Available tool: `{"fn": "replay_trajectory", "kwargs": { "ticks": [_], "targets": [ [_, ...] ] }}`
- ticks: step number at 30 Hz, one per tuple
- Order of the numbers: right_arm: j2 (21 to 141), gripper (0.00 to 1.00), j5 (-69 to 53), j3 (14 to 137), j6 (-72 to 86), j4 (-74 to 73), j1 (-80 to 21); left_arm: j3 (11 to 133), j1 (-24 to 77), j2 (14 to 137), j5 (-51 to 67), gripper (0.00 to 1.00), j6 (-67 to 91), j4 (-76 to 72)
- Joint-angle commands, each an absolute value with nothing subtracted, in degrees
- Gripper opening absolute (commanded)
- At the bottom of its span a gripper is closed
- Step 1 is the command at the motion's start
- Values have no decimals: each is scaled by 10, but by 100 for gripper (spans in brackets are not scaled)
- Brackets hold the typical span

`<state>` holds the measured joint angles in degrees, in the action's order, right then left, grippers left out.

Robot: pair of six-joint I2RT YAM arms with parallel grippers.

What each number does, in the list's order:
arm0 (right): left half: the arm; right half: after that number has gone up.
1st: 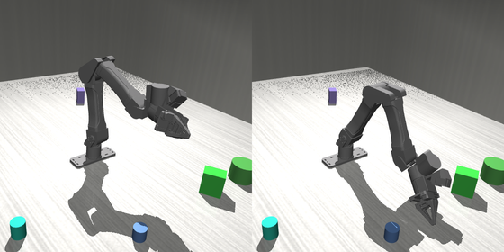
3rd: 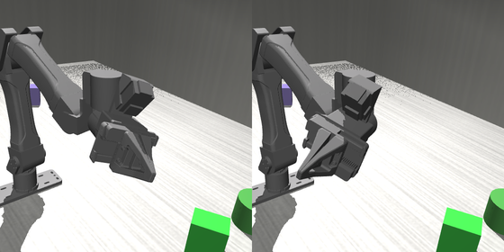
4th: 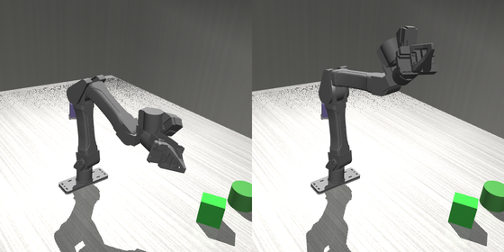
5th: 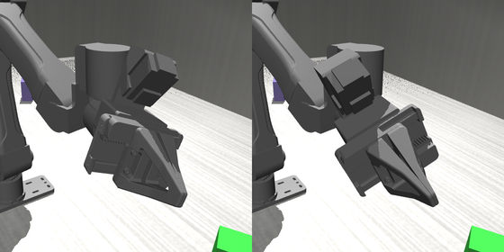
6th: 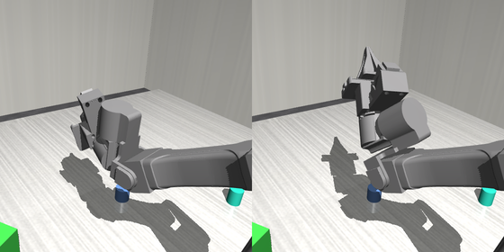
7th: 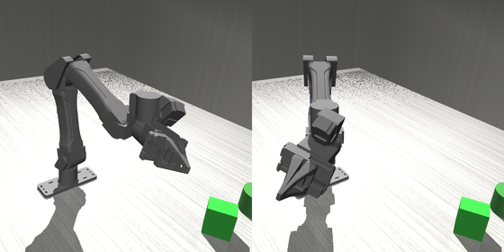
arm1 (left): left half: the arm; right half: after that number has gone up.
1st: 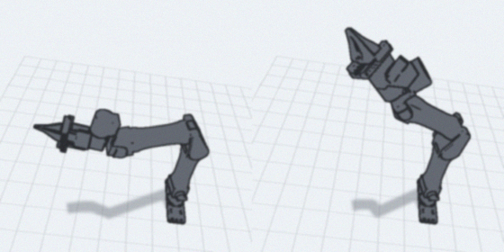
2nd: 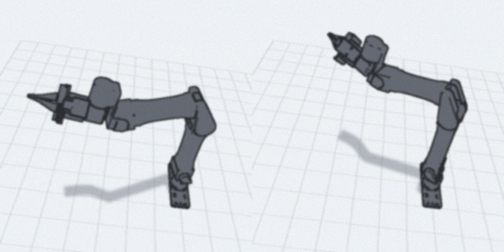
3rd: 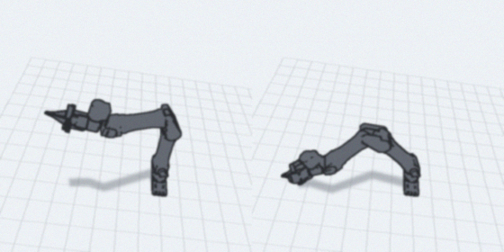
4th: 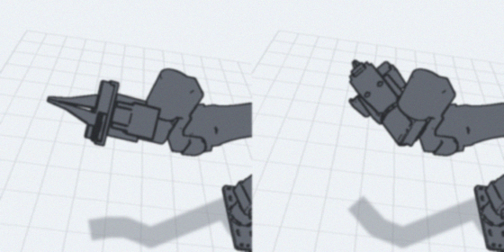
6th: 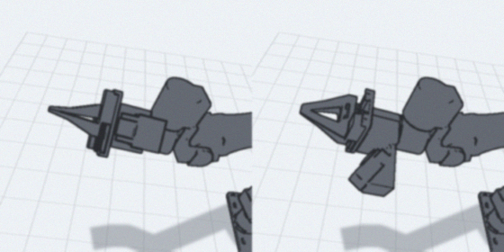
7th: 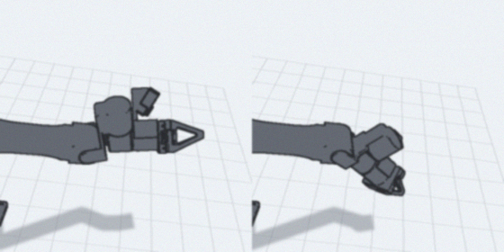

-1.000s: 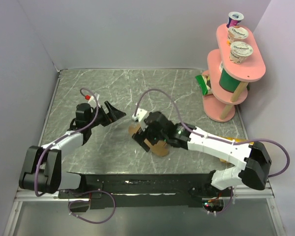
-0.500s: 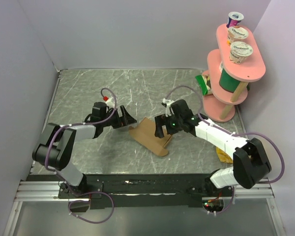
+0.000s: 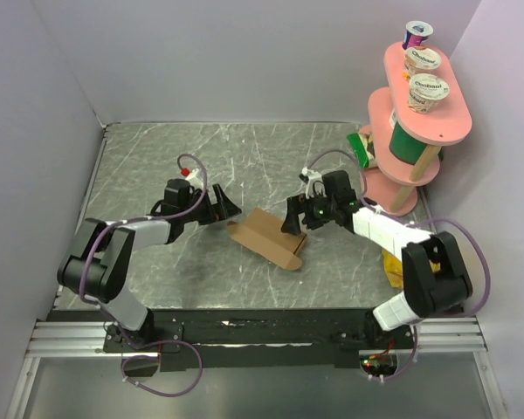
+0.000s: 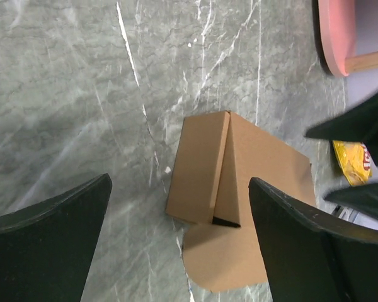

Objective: Fold the paper box

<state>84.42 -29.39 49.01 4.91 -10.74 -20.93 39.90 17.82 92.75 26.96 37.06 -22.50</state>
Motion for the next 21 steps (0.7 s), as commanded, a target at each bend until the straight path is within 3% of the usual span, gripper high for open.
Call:
{"fn": "replay_trajectory", "kwargs": {
  "ticks": [1, 8, 12, 15, 19, 21],
  "targets": [
    [900, 99, -335, 545, 5, -100, -200, 385, 179, 882, 254, 96, 365, -232],
    [967, 96, -393, 557, -12, -85, -204, 385, 179, 873, 271, 96, 367, -231],
    [983, 96, -356, 558, -20, -98, -220, 381, 179, 861, 259, 96, 362, -219],
    [998, 90, -352, 565, -15, -109, -225, 372, 176, 846, 246, 96, 365, -209],
    [1000, 62, -387, 567, 17, -120, -225, 345, 152, 811, 261, 96, 388, -219],
    [1001, 57, -402, 565, 28, -122, -225, 328, 136, 780, 276, 96, 391, -219]
  ]
}}
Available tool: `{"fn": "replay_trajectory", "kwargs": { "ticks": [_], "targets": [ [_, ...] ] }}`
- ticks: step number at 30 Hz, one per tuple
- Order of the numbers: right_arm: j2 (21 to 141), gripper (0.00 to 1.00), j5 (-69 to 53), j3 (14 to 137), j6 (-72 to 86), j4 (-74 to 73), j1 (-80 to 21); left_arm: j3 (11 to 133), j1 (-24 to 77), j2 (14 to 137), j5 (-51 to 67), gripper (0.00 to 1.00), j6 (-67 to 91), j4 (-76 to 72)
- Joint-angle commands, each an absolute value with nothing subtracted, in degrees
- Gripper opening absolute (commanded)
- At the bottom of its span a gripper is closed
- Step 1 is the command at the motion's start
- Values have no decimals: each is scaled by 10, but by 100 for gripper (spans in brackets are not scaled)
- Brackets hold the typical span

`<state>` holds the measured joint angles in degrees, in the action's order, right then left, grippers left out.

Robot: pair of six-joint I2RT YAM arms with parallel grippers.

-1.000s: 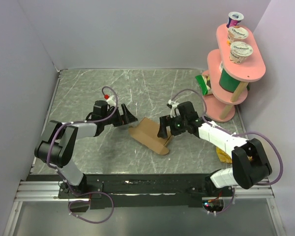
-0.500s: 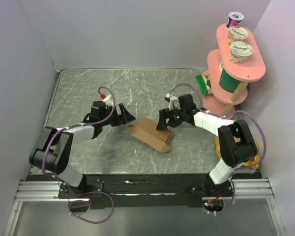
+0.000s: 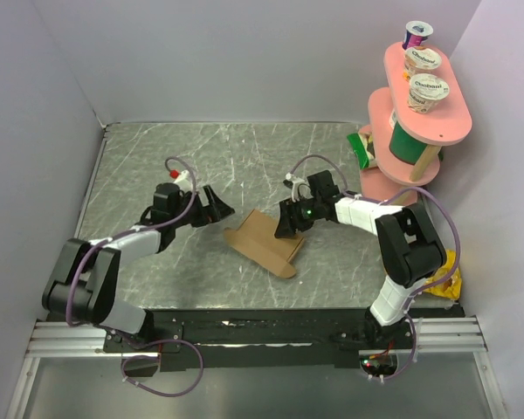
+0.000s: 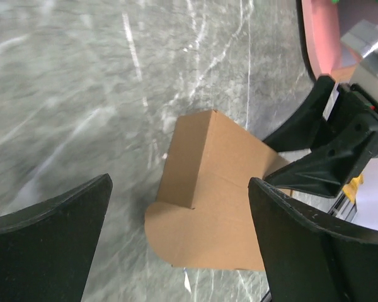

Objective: Fold the paper box

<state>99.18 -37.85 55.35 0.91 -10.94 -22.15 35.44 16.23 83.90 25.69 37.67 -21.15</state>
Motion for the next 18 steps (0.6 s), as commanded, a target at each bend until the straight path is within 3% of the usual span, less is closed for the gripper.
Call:
{"fn": "replay_trajectory", "kwargs": {
  "ticks": [1, 9, 18],
  "targets": [
    [1005, 53, -412, 566, 33, -124, -225, 324, 133, 769, 282, 96, 389, -215],
    [1066, 49, -504, 603, 52, -156, -222, 298, 127, 680, 336, 96, 364, -161],
    [1140, 41, -549, 645, 64, -180, -210, 317, 127, 764, 354, 96, 360, -192]
  ]
}}
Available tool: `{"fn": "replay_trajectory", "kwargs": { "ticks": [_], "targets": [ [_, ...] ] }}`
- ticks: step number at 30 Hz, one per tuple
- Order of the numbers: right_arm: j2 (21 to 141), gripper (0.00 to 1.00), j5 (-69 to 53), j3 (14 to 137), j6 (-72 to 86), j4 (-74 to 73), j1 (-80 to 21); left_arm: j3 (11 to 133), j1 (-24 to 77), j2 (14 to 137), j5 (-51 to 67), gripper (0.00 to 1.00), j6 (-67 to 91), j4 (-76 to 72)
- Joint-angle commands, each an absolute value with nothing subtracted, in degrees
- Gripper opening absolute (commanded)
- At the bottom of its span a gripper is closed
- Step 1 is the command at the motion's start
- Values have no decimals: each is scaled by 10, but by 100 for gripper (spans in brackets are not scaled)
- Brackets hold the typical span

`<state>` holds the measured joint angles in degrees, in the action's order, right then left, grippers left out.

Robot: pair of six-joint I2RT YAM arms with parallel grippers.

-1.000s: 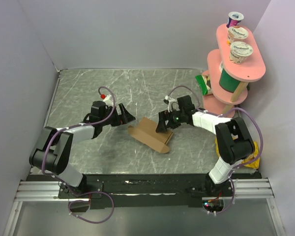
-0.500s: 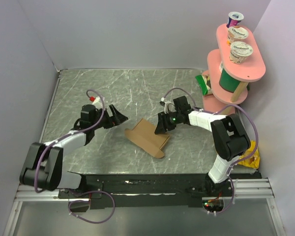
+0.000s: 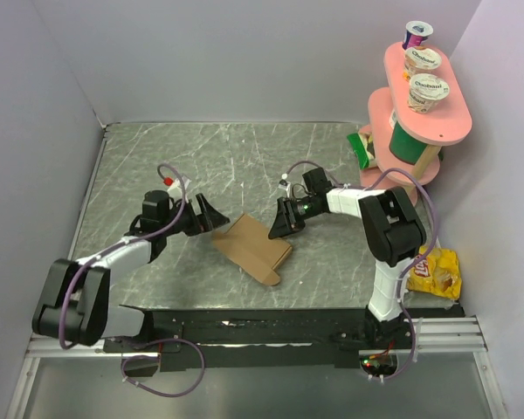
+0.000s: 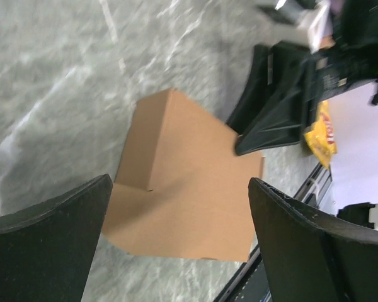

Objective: Fold the paper box

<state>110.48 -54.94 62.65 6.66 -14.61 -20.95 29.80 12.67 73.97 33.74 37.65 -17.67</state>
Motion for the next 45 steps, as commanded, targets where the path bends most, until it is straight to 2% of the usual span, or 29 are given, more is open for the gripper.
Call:
{"fn": "replay_trajectory", "kwargs": {
  "ticks": [1, 10, 15, 21, 29, 34, 35, 37, 40, 41, 43, 44, 45],
  "targets": [
    [1150, 40, -550, 649, 66, -182, -210, 320, 127, 769, 346, 96, 359, -192],
    [1183, 29, -574, 653, 86, -172, -183, 338, 127, 879, 396, 96, 392, -266],
    [1191, 27, -574, 660, 80, -187, -172, 361, 127, 920, 414, 96, 401, -264],
    [1199, 26, -570, 669, 76, -196, -169, 356, 129, 970, 455, 99, 460, -341],
    [1204, 26, -563, 685, 73, -206, -165, 347, 144, 1020, 482, 85, 504, -385],
    [1207, 28, -551, 688, 68, -209, -165, 338, 154, 1062, 508, 68, 605, -513],
    [1204, 30, -545, 688, 65, -209, -165, 340, 156, 1064, 511, 62, 616, -519],
    [1194, 32, -535, 686, 65, -208, -165, 341, 156, 1070, 515, 56, 626, -532],
    [1171, 49, -511, 685, 64, -209, -166, 342, 156, 1064, 507, 52, 640, -515],
    [1161, 71, -498, 684, 65, -208, -165, 342, 156, 1058, 507, 51, 649, -510],
    [1114, 92, -477, 672, 69, -193, -167, 344, 155, 1039, 503, 51, 656, -489],
    [1090, 99, -468, 664, 70, -184, -168, 345, 155, 1028, 501, 52, 652, -452],
    [1038, 100, -436, 645, 69, -175, -170, 349, 154, 1017, 497, 52, 643, -419]
  ]
}}
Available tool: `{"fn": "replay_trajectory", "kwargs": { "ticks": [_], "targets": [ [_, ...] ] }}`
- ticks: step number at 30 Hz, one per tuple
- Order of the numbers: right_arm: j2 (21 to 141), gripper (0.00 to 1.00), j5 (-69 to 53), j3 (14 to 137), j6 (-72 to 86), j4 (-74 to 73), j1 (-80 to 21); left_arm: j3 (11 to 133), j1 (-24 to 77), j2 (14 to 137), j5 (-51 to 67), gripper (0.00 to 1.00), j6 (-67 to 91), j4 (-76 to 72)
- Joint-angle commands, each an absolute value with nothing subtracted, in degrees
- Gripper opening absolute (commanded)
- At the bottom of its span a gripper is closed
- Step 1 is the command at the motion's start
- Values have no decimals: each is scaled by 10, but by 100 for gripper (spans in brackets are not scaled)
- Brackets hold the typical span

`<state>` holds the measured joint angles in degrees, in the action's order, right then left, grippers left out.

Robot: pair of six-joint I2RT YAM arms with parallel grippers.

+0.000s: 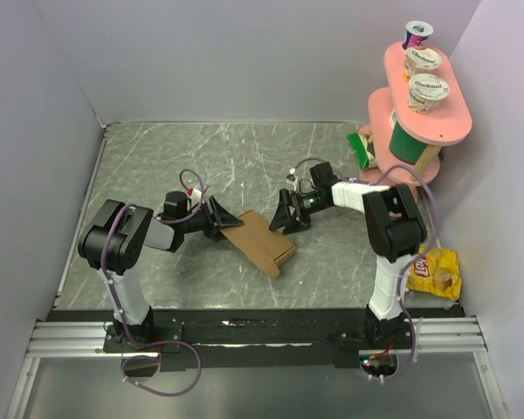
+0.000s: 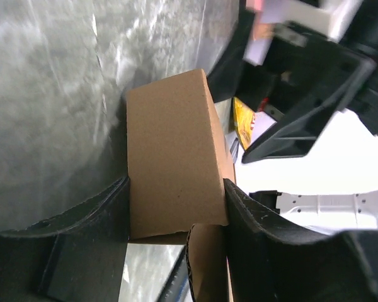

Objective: Fold the paper box

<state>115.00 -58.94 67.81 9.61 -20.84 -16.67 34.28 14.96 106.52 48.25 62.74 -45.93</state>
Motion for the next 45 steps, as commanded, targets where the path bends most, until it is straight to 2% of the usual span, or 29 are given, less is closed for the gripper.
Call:
{"fn": "replay_trajectory", "kwargs": {
  "ticks": [1, 6, 9, 12, 15, 18, 25, 33, 41, 45],
  "targets": [
    [1008, 100, -416, 636, 62, -157, -179, 356, 154, 992, 486, 52, 635, -387],
    [809, 100, -250, 562, 15, -106, -260, 394, 137, 923, 461, 55, 527, -126],
    [737, 100, -172, 546, -15, -84, -347, 420, 121, 900, 434, 57, 453, 20],
    [717, 100, -118, 557, -34, -91, -435, 417, 108, 889, 419, 57, 425, 72],
    [737, 100, -30, 584, -48, -116, -514, 413, 106, 878, 399, 57, 416, 121],
    [765, 100, 73, 608, -68, -134, -598, 417, 95, 864, 393, 62, 410, 169],
    [852, 100, 178, 664, -91, -173, -706, 435, 73, 853, 379, 67, 379, 269],
    [904, 100, 161, 699, -91, -189, -761, 475, 58, 880, 374, 62, 329, 359],
    [976, 100, 271, 712, -100, -201, -808, 467, 59, 917, 431, 55, 356, 345],
    [1005, 100, 310, 708, -108, -188, -808, 463, 61, 914, 435, 55, 359, 352]
  ]
}}
